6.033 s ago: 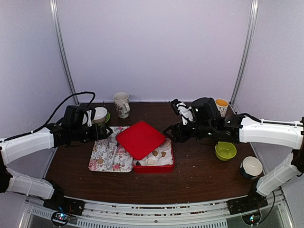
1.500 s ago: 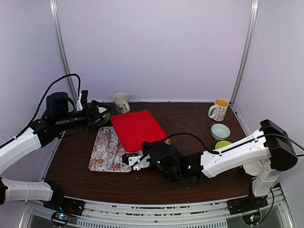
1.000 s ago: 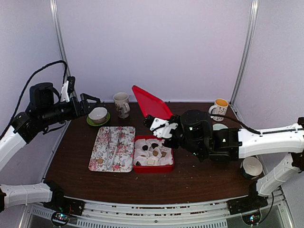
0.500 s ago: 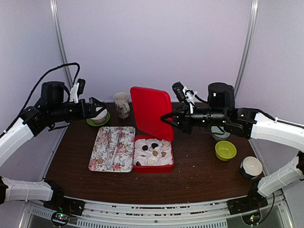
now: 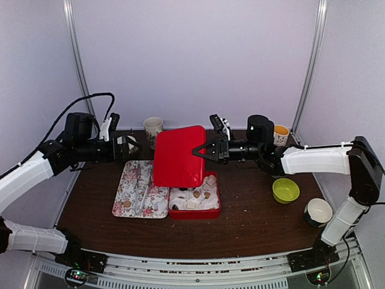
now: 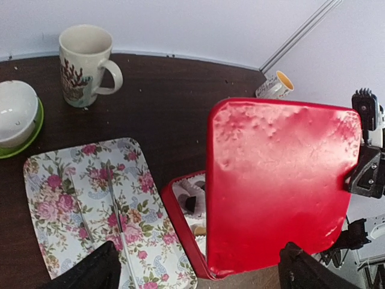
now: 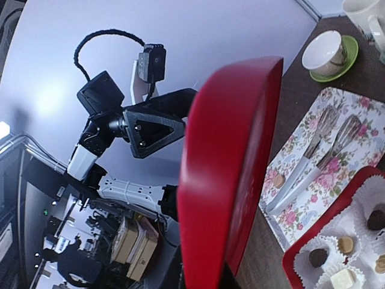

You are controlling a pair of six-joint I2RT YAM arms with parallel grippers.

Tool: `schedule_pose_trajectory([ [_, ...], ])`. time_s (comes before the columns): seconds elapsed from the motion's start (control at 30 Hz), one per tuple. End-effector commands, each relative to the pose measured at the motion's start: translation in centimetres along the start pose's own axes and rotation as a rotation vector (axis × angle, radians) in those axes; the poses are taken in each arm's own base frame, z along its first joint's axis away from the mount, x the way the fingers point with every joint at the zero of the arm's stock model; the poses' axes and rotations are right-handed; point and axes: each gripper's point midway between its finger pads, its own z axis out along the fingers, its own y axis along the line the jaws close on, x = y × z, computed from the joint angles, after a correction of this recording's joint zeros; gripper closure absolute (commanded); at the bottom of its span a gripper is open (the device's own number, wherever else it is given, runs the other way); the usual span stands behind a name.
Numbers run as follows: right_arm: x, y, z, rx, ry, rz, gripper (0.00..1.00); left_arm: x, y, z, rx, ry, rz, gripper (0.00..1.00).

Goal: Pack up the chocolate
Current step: Place the box lid on the packing box.

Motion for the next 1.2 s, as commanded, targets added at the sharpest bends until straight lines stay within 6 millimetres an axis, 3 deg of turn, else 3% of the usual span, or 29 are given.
schedule_pose_trajectory([
  [0.0,-0.2,0.9,-0.2,-0.157,-0.016,0.144,1.0,1.8,-0.1,2.2,0.085,0.058,-0.052,0.07],
  [0.3,2.8,-4.5,-0.3,-0.064,0.021,0.235,1.0,5.8,1.5,5.8,0.082,0.205,-0.084,0.1],
  [0.5,4.8,-8.7,-1.0,0.064,0.064,0.248,0.98,8.4,1.2,8.9,0.118,0.297,-0.097,0.12],
  [0.83,6.4,-11.8,-1.8,0.126,0.093,0.275,0.98,10.7,0.7,12.0,0.144,0.367,-0.109,0.16],
  [1.17,7.4,-14.1,-2.8,0.159,0.118,0.288,0.93,11.4,0.1,13.0,0.188,0.386,-0.131,0.18],
])
